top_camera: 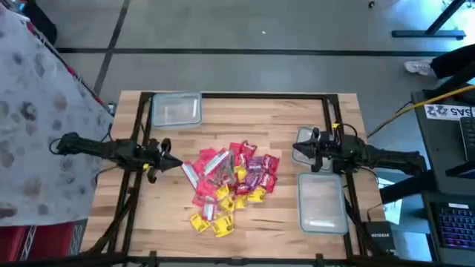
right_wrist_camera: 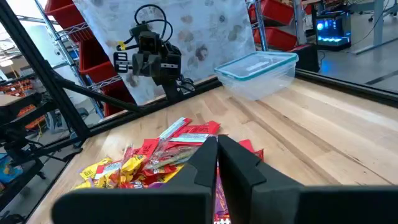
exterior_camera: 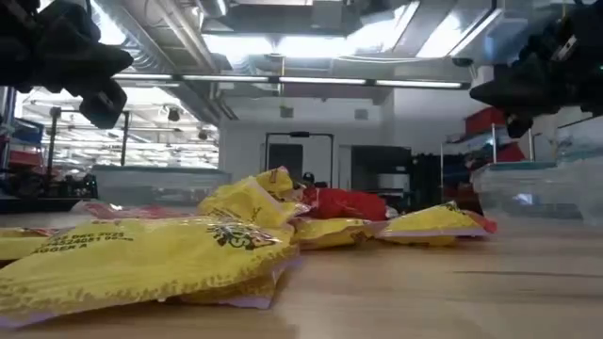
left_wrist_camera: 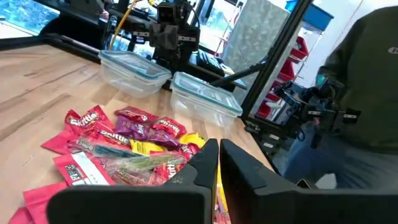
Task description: Sort candy
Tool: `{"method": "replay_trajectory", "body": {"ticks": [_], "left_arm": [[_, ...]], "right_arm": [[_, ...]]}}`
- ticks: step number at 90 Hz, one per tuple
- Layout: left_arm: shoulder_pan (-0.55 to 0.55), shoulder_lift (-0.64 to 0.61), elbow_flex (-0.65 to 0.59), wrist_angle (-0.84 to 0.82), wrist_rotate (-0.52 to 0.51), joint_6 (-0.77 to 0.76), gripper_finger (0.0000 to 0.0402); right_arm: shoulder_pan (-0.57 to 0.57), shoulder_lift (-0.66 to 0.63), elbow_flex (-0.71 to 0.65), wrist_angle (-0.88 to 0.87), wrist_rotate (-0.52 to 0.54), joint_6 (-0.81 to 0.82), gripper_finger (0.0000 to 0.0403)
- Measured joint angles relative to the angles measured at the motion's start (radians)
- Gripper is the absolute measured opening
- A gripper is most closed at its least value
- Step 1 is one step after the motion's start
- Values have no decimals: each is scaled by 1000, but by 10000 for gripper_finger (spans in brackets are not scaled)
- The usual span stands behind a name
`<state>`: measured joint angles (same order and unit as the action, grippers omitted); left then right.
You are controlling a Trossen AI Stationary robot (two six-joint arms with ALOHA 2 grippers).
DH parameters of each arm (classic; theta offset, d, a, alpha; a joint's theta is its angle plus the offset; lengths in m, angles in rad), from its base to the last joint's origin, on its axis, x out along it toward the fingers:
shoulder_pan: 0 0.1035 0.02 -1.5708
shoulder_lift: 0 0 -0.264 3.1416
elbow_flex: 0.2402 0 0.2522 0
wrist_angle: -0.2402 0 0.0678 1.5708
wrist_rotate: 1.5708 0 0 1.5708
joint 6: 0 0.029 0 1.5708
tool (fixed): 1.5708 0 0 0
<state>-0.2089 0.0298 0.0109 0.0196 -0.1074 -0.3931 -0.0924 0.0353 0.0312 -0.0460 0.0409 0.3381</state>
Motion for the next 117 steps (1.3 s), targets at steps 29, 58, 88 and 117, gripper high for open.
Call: {"method": "replay_trajectory", "body": {"ticks": [29,58,88,117], "left_arm": [[0,0,0,0,0,0,0],[0,0,0,0,0,0,0],[0,0,0,0,0,0,0],[0,0,0,0,0,0,0]], "right_arm": [[1,3,-4,95,3,125,1],[1,174,181,601,25,268,1],[0,467,569,192,235,-36,1],[0,595,603,140,254,-29,1]]}}
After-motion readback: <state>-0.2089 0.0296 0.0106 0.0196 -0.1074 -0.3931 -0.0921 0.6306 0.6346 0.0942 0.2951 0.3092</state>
